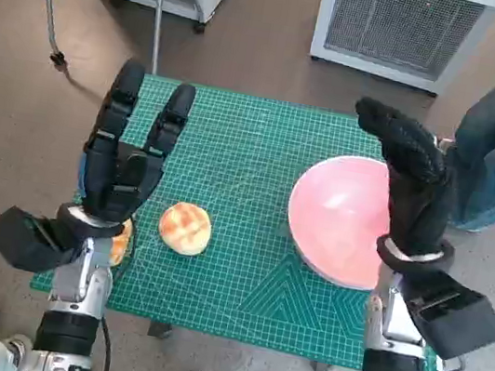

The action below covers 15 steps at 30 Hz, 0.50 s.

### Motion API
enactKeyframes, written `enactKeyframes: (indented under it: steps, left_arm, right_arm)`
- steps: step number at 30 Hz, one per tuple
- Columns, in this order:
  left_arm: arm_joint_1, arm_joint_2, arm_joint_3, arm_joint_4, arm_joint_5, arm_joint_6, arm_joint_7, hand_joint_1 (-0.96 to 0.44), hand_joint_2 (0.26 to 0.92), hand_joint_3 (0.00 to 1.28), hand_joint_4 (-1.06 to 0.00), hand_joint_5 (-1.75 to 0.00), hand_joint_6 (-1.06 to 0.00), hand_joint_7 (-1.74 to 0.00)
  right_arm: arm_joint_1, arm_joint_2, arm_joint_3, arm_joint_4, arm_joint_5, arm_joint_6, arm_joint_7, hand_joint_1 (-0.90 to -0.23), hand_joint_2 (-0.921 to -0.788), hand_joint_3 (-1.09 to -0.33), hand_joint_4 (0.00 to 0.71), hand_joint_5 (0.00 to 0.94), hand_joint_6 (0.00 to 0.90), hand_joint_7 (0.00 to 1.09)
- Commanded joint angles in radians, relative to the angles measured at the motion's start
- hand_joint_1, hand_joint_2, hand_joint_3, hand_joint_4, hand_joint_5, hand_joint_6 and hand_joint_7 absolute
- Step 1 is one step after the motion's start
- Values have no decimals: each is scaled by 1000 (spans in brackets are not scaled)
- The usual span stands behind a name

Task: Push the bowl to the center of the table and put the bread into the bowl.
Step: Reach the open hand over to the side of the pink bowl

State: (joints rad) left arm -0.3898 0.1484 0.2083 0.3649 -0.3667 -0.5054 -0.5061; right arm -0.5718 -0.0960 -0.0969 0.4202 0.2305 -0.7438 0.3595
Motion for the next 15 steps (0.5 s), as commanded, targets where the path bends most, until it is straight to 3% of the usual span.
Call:
enactKeyframes:
  steps: [1,10,15]
  left_arm:
    - [-15,6,3,-6,-9,5,-3,-171,896,0,-396,-2,-377,-1]
    - [-13,2,2,-5,-8,4,-2,-170,896,0,-398,-1,-377,-1]
    - [-7,-1,-1,-12,-6,4,2,-168,896,0,-399,-1,-378,-1]
  right_arm:
    - [17,2,0,5,-8,15,-8,-630,-921,-798,217,6,-1,645]
    - [24,-8,-8,2,-5,11,-7,-627,-921,-797,215,5,-1,646]
    - [33,-38,-48,29,18,-7,-2,-631,-921,-799,205,1,-1,644]
